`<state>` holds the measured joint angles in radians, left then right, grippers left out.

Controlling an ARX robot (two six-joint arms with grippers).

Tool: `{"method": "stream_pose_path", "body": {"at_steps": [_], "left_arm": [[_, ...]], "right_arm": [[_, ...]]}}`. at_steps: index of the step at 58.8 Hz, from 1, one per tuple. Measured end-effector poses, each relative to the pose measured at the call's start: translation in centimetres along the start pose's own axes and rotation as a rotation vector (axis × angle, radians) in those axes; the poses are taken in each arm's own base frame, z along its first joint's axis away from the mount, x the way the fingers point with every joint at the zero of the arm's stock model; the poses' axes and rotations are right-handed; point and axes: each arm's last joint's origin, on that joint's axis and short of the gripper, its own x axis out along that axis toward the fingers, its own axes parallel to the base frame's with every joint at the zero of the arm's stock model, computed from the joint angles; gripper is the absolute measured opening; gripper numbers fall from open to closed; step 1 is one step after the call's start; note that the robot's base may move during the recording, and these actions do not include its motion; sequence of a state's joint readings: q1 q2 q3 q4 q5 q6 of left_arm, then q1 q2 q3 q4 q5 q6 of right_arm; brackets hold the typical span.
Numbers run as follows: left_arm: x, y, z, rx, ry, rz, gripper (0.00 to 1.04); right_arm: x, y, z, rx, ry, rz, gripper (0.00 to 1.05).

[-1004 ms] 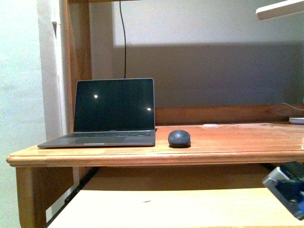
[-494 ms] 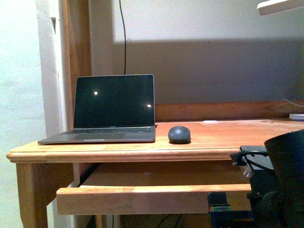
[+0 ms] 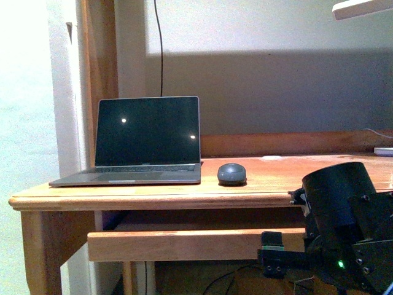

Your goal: Place mouse

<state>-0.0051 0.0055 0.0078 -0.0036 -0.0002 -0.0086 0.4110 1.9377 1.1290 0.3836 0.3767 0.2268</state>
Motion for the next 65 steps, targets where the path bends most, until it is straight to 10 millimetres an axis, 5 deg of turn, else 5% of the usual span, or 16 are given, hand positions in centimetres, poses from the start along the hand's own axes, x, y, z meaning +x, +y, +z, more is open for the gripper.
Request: {"method": "stream_pose_path", "body": {"at_steps": [33,52,65], "left_arm": [[0.0,0.0,0.0,0.000,0.000,0.000,0.97],[0.0,0.0,0.0,0.000,0.000,0.000,0.97],[0.0,0.0,0.0,0.000,0.000,0.000,0.97]], "right_arm": [[0.4,0.7,0.9,0.034,0.006,-0.051,0.97],[-10.7,-1.8,2.8,0.120,-0.138,0.128,0.97],[-20.0,-5.9,2.5,0.236,-0.337,0.139,0.97]]}}
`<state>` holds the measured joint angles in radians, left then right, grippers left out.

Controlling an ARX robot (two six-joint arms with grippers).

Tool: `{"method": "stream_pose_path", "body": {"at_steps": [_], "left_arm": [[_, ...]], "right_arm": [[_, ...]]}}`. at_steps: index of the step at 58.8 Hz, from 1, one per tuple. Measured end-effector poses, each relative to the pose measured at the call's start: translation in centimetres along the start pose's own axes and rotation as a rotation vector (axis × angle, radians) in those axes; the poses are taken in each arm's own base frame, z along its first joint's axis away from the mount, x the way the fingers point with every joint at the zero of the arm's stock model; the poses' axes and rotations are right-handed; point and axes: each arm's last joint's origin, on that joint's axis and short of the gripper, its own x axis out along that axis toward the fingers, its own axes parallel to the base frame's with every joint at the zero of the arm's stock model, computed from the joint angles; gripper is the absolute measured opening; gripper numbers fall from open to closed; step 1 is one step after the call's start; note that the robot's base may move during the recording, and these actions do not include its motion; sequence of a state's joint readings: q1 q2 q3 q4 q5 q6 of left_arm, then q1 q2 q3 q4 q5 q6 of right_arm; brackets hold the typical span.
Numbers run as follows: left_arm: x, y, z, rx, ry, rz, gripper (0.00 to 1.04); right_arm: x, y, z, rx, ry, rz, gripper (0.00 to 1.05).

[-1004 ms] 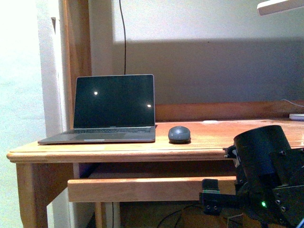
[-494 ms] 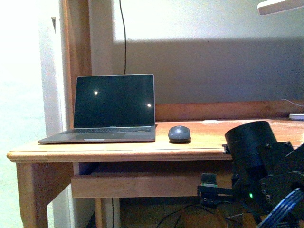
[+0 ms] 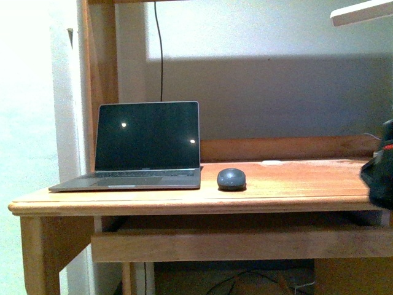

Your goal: Place mouse

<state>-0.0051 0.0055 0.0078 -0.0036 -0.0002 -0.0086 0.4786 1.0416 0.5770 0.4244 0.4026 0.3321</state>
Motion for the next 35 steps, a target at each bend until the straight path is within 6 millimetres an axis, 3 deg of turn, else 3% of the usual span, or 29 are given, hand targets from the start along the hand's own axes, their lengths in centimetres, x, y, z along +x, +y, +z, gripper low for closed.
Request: {"method": "stream_pose_path", "body": {"at_steps": [9,28,35], "left_arm": [[0.0,0.0,0.0,0.000,0.000,0.000,0.97],[0.0,0.0,0.0,0.000,0.000,0.000,0.97],[0.0,0.0,0.0,0.000,0.000,0.001,0.97]], "right_arm": [[-4.1,-0.7,0.6,-0.010,-0.105,0.031,0.97],[-10.7,-1.6,-1.0,-0.085,-0.238,0.012,0.97],[-11.1,-3.4,-1.3,-0.245,-0.107,-0.024,0.78]]}}
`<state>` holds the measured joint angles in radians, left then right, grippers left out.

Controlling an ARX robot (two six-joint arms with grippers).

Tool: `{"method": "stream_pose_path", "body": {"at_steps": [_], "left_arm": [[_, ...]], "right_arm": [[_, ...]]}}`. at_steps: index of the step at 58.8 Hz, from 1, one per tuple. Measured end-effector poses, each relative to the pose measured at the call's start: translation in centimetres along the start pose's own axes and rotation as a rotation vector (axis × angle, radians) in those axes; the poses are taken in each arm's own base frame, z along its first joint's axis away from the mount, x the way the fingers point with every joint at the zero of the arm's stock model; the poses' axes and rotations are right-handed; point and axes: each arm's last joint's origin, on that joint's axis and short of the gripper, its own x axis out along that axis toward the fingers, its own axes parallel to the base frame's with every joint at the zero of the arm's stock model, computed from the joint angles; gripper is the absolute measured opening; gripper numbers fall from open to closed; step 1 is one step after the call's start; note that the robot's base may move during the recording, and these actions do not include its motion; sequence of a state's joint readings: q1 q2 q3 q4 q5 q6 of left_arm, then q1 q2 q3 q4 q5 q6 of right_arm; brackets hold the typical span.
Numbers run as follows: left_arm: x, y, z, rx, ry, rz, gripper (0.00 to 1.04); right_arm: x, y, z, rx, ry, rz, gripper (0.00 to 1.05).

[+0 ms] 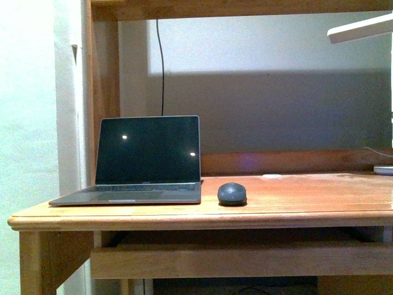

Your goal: Place mouse

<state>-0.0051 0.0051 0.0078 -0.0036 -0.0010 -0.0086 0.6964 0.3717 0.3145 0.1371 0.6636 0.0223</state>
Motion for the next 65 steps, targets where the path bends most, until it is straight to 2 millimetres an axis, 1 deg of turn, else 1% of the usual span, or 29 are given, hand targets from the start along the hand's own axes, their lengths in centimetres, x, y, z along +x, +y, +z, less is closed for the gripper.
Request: {"method": "stream_pose_path", "body": {"at_steps": [3,5,7,17,20,22,27,39,43,48,65], "left_arm": [[0.0,0.0,0.0,0.000,0.000,0.002,0.97],[0.0,0.0,0.0,0.000,0.000,-0.002,0.97],[0.0,0.0,0.0,0.000,0.000,-0.002,0.97],[0.0,0.0,0.0,0.000,0.000,-0.001,0.97],[0.0,0.0,0.0,0.000,0.000,-0.001,0.97],[0.0,0.0,0.0,0.000,0.000,-0.001,0.97],[0.0,0.0,0.0,0.000,0.000,-0.001,0.97],[0.0,0.0,0.0,0.000,0.000,-0.001,0.97],[0.0,0.0,0.0,0.000,0.000,-0.001,0.97],[0.0,0.0,0.0,0.000,0.000,-0.001,0.97],[0.0,0.0,0.0,0.000,0.000,-0.001,0.97]], "right_arm": [[-0.1,-0.6,-1.1,-0.044,0.047,-0.006,0.71],[-0.1,-1.2,-1.9,-0.065,0.071,-0.006,0.64],[-0.1,-1.5,-2.4,-0.070,0.076,-0.008,0.59],[-0.3,-3.2,-3.7,-0.067,0.065,-0.013,0.29],[-0.3,-3.5,-4.1,-0.067,0.066,-0.014,0.23],[-0.4,-3.7,-4.4,-0.067,0.066,-0.016,0.16],[-0.4,-4.2,-4.9,-0.068,0.067,-0.019,0.02],[-0.5,-5.1,-6.0,-0.070,0.066,-0.025,0.03],[-0.5,-5.5,-6.2,-0.069,0.067,0.009,0.03],[-0.6,-6.2,-6.4,-0.069,0.063,-0.034,0.03],[-0.6,-6.3,-7.3,-0.070,0.070,-0.032,0.03]]}}
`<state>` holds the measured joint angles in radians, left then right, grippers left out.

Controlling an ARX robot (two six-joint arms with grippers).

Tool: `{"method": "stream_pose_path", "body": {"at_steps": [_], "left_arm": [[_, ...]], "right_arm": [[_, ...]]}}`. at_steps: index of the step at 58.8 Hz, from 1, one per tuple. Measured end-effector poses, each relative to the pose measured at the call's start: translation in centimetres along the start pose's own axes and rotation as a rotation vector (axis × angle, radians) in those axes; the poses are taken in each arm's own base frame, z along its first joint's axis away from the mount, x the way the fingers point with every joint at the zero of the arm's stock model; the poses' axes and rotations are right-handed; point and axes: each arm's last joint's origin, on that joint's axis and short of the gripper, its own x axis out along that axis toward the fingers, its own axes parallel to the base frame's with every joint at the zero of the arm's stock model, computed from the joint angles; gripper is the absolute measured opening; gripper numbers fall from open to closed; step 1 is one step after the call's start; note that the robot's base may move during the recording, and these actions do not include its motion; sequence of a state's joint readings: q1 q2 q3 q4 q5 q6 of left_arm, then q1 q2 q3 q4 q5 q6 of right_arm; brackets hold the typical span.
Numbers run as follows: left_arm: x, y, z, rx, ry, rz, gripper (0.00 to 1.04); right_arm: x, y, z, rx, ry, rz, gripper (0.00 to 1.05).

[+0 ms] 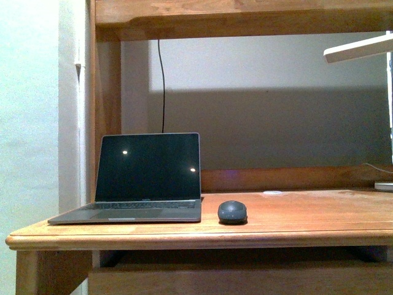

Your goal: Place mouse

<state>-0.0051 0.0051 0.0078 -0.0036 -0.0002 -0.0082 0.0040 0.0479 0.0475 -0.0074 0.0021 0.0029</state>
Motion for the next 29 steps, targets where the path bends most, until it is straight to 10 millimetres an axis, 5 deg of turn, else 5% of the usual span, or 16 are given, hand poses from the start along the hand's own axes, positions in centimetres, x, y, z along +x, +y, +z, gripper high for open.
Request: {"method": "stream_pose_path", "body": {"at_steps": [20,29], "left_arm": [[0.00,0.00,0.00,0.000,0.000,0.000,0.97],[0.00,0.00,0.00,0.000,0.000,0.000,0.97]], "right_arm": [[-0.07,0.00,-0.74,-0.001,-0.014,0.001,0.03],[-0.08,0.00,-0.74,0.000,-0.014,0.001,0.30]]}}
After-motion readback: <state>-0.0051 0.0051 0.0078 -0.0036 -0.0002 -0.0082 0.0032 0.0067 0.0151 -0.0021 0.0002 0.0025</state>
